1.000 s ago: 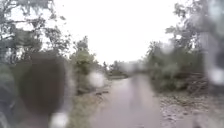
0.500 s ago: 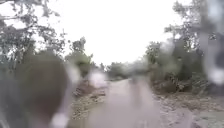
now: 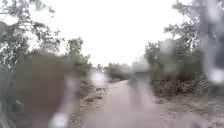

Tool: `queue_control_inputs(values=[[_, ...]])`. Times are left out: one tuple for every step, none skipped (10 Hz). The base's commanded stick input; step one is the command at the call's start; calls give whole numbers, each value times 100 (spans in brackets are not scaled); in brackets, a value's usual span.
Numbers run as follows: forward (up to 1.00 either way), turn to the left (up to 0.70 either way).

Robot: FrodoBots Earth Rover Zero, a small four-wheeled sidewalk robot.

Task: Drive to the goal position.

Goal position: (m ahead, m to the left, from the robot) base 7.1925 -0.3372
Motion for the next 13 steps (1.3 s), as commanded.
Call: queue_control_inputs(values=[[45,0],[45,0],[45,-3],[45,-17],[45,-18],[45,-2],[45,0],[45,0],[45,0],[45,0],[45,0],[45,0],[45,0]])
